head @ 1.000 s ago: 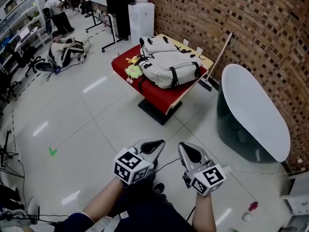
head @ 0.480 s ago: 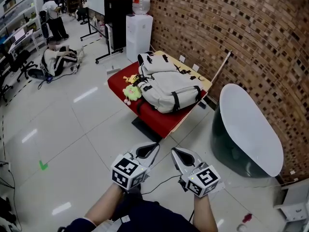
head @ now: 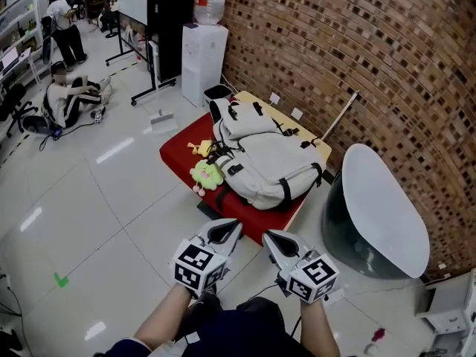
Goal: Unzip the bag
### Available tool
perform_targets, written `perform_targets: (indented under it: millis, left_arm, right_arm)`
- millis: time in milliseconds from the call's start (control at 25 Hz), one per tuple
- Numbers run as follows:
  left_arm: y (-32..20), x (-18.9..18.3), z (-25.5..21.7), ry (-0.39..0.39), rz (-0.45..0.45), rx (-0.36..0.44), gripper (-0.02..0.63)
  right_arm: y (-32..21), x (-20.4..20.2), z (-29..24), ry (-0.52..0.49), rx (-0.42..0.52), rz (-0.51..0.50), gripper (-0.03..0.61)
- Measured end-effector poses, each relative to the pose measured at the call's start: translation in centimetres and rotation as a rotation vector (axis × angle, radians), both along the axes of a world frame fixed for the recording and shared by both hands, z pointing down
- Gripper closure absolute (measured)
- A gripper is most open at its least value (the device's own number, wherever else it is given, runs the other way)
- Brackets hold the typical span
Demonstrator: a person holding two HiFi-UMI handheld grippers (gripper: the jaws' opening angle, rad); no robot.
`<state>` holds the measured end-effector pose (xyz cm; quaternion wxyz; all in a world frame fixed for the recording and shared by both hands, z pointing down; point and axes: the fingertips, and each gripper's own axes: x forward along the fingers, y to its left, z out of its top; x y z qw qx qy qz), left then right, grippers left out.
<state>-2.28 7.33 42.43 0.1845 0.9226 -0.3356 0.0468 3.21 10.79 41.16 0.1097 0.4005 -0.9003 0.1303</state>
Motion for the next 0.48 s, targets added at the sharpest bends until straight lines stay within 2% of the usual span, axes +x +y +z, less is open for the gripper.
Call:
perform_targets:
  millis: [200,400,480]
  left_arm:
    - [-3.8,-1.4,1.7,-0.008,0.0,-0.043,0.612]
    - [-7.6,-1.4,2.8,-0.029,-0.011,-0.07,0.612]
    - [-9.6,-1.2,3.1,-0.046,-0.023,-0.073,0.612]
  right_arm:
    - [-4.2,-0.4,0.7,0.014,-0.023,0.012,0.588]
    - [-9.6,0.5,0.2,0.024,0.004,-0.003,0.586]
    - [-12.0,1.1,0.0,0.052,0.023,-0.033,0.56]
